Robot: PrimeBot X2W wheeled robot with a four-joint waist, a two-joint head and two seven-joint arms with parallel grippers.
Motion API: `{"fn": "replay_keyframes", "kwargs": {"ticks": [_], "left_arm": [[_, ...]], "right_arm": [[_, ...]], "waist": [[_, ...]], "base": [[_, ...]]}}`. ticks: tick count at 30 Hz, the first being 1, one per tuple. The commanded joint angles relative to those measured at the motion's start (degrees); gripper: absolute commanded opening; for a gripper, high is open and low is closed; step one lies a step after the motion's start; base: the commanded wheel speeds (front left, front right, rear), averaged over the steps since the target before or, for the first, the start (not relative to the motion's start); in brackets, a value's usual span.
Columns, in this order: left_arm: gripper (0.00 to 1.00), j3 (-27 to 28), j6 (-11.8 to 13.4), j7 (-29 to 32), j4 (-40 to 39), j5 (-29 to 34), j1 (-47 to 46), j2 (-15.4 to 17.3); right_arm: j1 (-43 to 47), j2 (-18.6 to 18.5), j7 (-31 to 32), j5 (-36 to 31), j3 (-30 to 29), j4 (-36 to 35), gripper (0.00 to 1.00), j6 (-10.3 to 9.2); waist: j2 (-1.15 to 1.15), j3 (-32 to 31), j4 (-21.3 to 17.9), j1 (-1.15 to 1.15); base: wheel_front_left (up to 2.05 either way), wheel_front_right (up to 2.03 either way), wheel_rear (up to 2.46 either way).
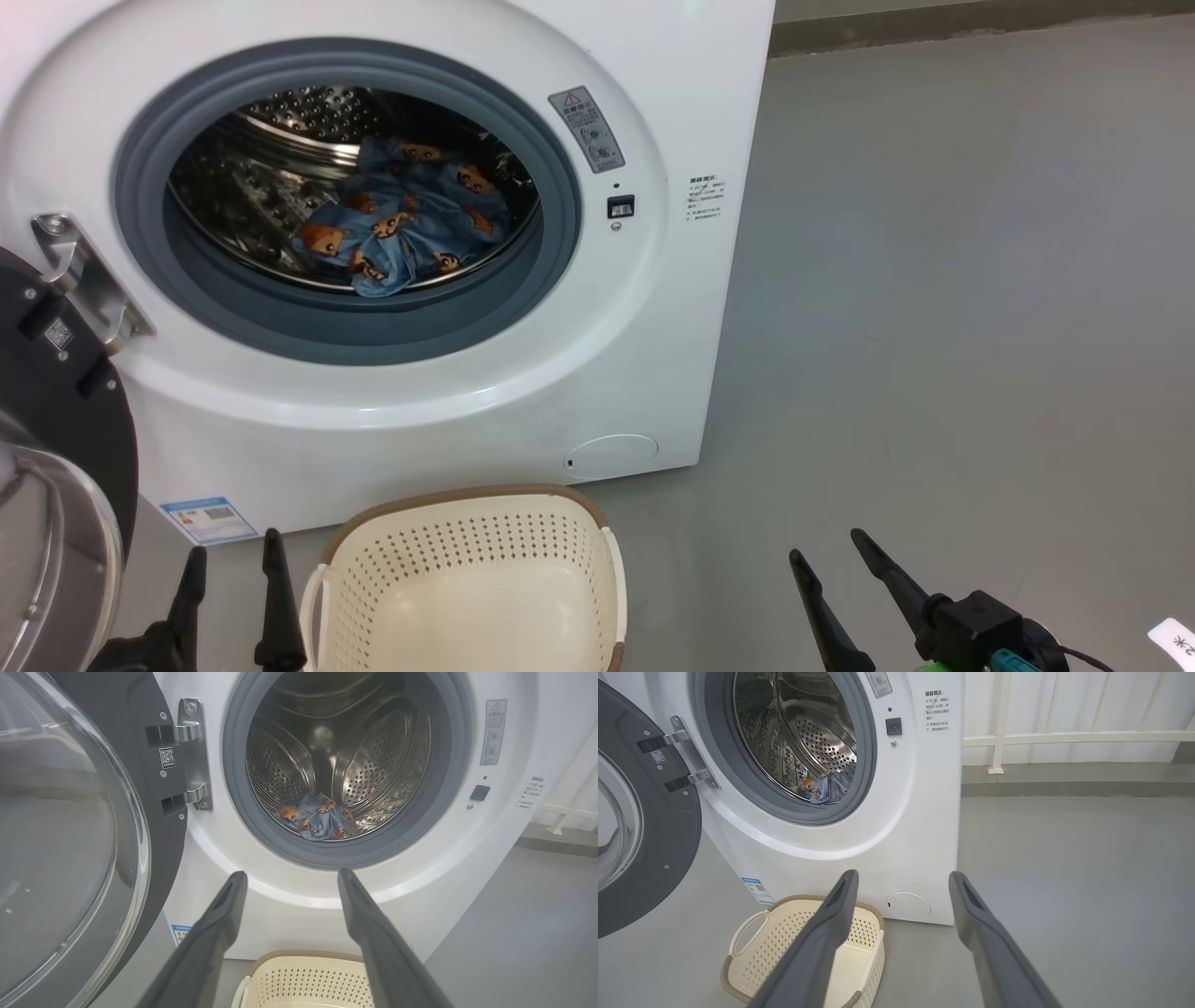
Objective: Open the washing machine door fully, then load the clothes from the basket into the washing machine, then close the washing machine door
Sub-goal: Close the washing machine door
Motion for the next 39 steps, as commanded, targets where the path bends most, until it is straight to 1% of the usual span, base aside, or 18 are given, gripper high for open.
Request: {"fn": "replay_keyframes", "kwargs": {"ticks": [1, 10, 20, 26, 39], "left_arm": [[1.0, 2.1, 0.2, -0.4, -1.1, 0.3, -0.9, 0.5], [1.0, 2.0, 1.0, -0.4, -0.8, 1.4, -0.9, 0.5], [1.0, 2.0, 1.0, -0.4, -0.6, 1.5, -0.8, 0.5], [1.0, 2.1, 0.5, -0.4, -1.1, 1.7, -0.8, 0.5], [1.0, 2.7, -0.3, -0.4, -1.1, 2.3, -1.3, 0.5]], "right_arm": [[-1.0, -0.3, -0.7, -0.1, 1.4, -1.4, 1.0, 0.09], [-1.0, -0.3, -0.7, -0.1, 1.4, -1.4, 1.0, 0.09], [-0.9, -0.3, -0.7, -0.1, 1.5, -1.4, 1.0, 0.09], [-0.9, -0.3, -0.7, -0.1, 1.5, -1.6, 1.0, 0.09], [-1.0, 0.1, -0.7, -0.2, 1.0, -1.9, 1.0, 0.09]], "waist": [[0.0, 0.0, 0.0, 0.0], [0.0, -0.1, 0.0, 0.0], [0.0, -0.1, 0.1, 0.0], [0.0, 0.1, 0.1, 0.0], [0.0, 0.9, 0.4, 0.0]], "base": [[0.0, 0.0, 0.0], [-0.47, 0.47, 0.0], [-1.52, 1.52, 0.0], [-1.18, 1.18, 0.0], [-0.17, 0.17, 0.0]]}}
